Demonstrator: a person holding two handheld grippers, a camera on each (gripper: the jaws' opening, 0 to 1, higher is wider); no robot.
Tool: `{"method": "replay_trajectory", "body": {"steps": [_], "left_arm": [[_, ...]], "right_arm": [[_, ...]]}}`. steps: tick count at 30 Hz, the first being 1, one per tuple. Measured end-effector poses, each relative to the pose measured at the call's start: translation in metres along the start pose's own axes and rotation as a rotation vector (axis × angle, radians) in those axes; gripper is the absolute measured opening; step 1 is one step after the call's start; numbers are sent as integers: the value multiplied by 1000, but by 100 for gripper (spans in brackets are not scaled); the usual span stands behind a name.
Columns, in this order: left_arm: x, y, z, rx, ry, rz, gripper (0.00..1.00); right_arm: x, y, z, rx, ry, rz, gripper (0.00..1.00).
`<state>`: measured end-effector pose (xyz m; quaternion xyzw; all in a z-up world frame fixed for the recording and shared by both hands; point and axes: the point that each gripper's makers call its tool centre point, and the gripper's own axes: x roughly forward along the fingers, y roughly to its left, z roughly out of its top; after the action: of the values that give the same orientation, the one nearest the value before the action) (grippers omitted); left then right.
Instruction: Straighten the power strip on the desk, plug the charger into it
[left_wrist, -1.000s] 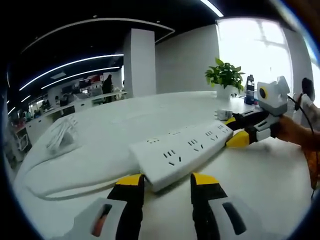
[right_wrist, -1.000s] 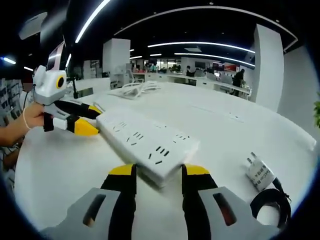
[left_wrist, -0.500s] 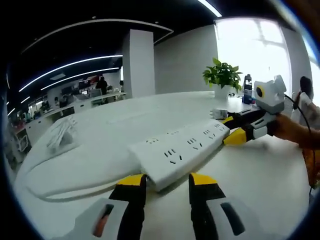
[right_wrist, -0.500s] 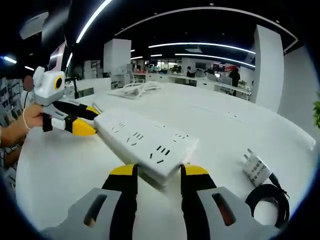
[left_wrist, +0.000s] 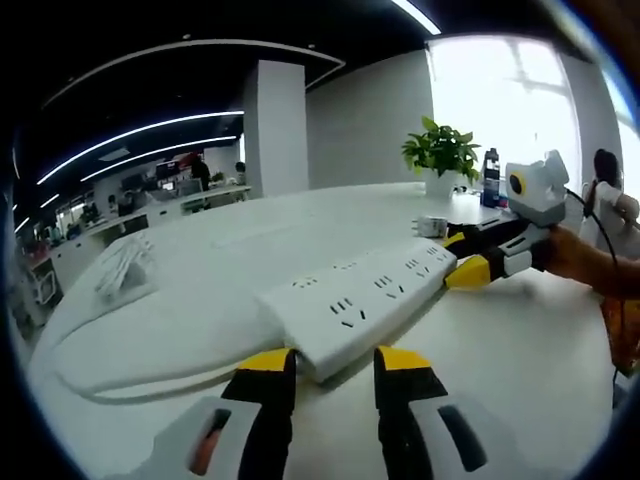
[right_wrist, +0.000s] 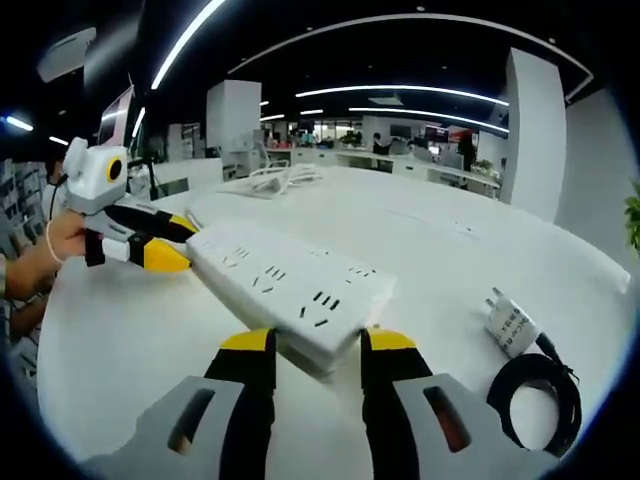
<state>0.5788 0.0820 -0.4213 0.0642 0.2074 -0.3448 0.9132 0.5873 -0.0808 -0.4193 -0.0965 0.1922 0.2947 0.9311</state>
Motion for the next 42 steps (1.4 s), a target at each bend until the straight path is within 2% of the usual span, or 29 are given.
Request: {"method": "replay_trajectory", "body": {"steps": [16, 30, 34, 42], "left_arm": [[-8, -2, -2, -78, -27, 15, 24], [-10, -3, -3, -90, -34, 12, 24], [-12, -5, -3, -65, -30, 5, 25], [-18, -6, -4, -44, -38, 7, 27]], "right_arm": [[-12, 8, -4, 3, -1, 7, 31], [-13, 8, -5, 2, -7, 9, 31], [-12, 6, -5, 12, -16, 21, 31], [-14, 2, 2, 10, -50, 3, 39]]}}
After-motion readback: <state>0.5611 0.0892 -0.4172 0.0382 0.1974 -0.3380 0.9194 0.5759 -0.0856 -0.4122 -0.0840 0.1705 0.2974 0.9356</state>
